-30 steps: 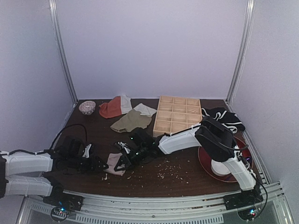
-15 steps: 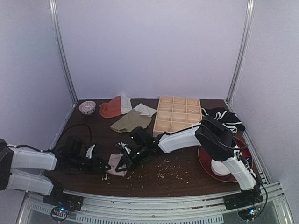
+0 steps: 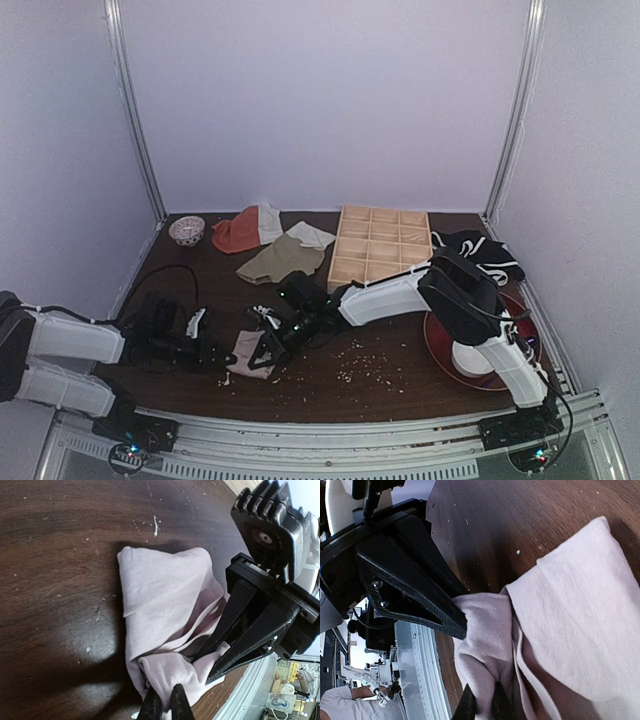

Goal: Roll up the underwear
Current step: Roll the underwear at the center of the board.

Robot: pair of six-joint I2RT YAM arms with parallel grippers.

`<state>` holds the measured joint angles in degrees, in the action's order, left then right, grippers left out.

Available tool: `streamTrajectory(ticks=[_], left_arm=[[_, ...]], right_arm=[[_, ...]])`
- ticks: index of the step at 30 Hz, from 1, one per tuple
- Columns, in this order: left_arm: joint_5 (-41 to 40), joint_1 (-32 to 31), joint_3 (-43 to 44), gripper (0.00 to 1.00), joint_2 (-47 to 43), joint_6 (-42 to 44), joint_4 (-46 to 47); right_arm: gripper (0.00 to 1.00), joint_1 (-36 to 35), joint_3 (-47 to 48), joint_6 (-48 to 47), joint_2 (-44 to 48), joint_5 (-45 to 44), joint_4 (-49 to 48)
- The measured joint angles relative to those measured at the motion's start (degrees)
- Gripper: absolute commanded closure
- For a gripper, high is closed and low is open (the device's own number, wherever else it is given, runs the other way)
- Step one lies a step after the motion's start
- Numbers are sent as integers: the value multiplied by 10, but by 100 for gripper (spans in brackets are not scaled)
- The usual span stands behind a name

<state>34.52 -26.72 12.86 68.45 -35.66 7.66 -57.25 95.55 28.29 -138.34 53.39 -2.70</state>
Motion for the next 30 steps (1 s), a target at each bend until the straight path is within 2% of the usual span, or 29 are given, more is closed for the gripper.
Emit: streamTrajectory(ticks=[4, 10, 23, 30], left_arm=[[-3, 0, 0, 100, -10, -8, -7], [-13, -3, -2, 100, -48, -27, -34], [-38, -24, -3, 100, -74, -55, -61], [-41, -27, -3, 100, -69, -58, -61]], right_arm=[[85, 0, 0, -19, 3, -7, 5], [76, -5, -3, -79, 26, -63, 39], [69, -29, -33, -216, 106, -213, 97], [67, -53, -97, -297, 154, -294, 67]])
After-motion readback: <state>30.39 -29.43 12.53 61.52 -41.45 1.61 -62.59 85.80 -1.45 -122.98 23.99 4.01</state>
